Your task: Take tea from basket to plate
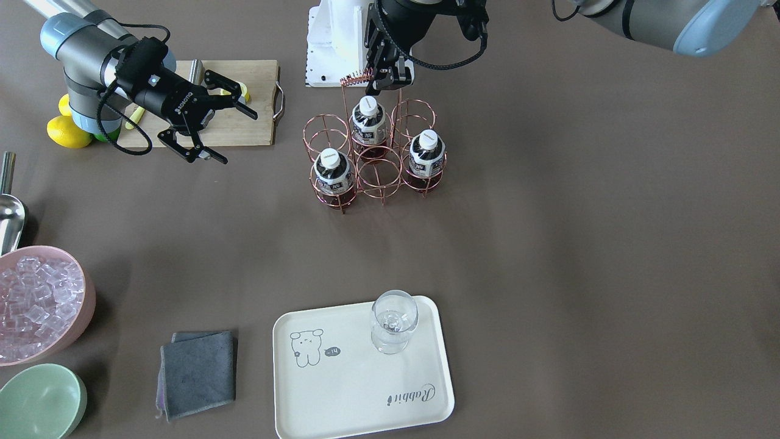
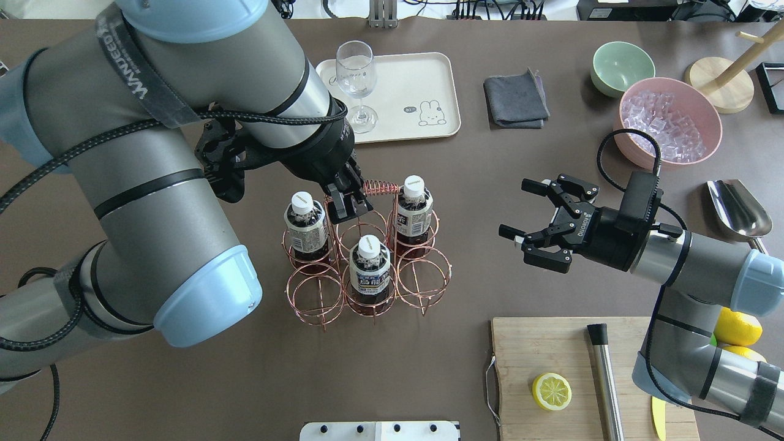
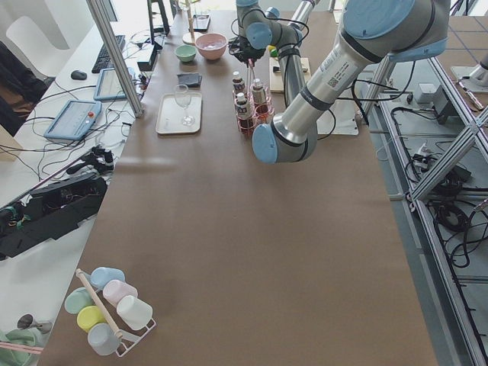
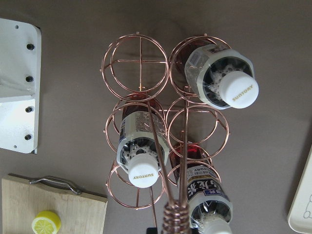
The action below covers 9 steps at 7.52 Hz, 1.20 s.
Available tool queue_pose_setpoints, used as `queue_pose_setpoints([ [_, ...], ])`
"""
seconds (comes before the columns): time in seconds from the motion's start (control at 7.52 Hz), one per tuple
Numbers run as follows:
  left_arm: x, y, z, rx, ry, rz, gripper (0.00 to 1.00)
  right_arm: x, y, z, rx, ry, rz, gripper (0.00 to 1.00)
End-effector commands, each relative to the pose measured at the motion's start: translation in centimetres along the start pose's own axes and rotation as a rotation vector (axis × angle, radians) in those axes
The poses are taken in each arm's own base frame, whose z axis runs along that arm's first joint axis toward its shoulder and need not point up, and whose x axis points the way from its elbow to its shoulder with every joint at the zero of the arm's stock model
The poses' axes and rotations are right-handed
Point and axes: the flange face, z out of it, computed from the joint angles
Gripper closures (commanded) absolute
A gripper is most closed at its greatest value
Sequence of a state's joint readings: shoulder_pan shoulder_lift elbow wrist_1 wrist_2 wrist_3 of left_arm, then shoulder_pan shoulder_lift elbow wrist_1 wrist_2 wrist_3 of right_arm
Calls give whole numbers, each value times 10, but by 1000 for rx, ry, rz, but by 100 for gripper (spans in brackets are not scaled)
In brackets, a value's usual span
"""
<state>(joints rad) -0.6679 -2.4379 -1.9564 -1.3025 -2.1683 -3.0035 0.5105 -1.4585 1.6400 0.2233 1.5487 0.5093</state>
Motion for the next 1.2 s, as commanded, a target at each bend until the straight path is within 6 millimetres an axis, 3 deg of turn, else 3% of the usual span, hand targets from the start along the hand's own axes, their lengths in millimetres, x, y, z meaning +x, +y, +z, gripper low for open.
queue_pose_setpoints([
  [0.0,-1,-1,4,7,17,2,100,-1,5,1,-6,2,-3,1],
  [0.53,-6,0,7,8,12,10,100,-8,7,5,1,5,-15,1],
  [1.06,-14,0,12,10,-1,11,100,-32,-16,54,24,27,-3,1],
])
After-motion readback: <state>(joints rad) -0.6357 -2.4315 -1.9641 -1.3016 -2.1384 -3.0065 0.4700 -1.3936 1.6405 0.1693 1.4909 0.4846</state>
